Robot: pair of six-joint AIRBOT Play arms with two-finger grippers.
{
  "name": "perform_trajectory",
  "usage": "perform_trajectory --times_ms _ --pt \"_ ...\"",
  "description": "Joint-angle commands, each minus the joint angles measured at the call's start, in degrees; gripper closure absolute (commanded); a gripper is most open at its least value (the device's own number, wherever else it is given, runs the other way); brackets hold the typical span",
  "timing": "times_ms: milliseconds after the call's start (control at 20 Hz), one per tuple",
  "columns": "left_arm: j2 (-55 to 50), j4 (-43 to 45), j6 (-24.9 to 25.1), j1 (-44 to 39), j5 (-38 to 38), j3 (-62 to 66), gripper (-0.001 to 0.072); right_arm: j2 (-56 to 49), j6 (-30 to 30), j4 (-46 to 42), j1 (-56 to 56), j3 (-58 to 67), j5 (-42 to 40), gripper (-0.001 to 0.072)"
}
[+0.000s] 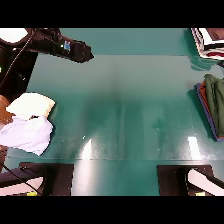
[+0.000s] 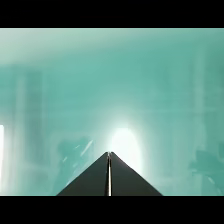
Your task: Fold the shirts.
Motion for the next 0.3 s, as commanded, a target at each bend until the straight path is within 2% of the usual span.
perform_trajectory --times_ms 0,250 --pt "0.0 0.0 0.0 0.0 0.0 0.0 0.0678 0.0 -0.5 0.4 10.6 1.2 -1.0 0.0697" --pt "0.0 0.0 0.0 0.0 0.0 0.0 0.0677 0.0 -1.0 0.5 13.8 1.2 -0.5 0.0697"
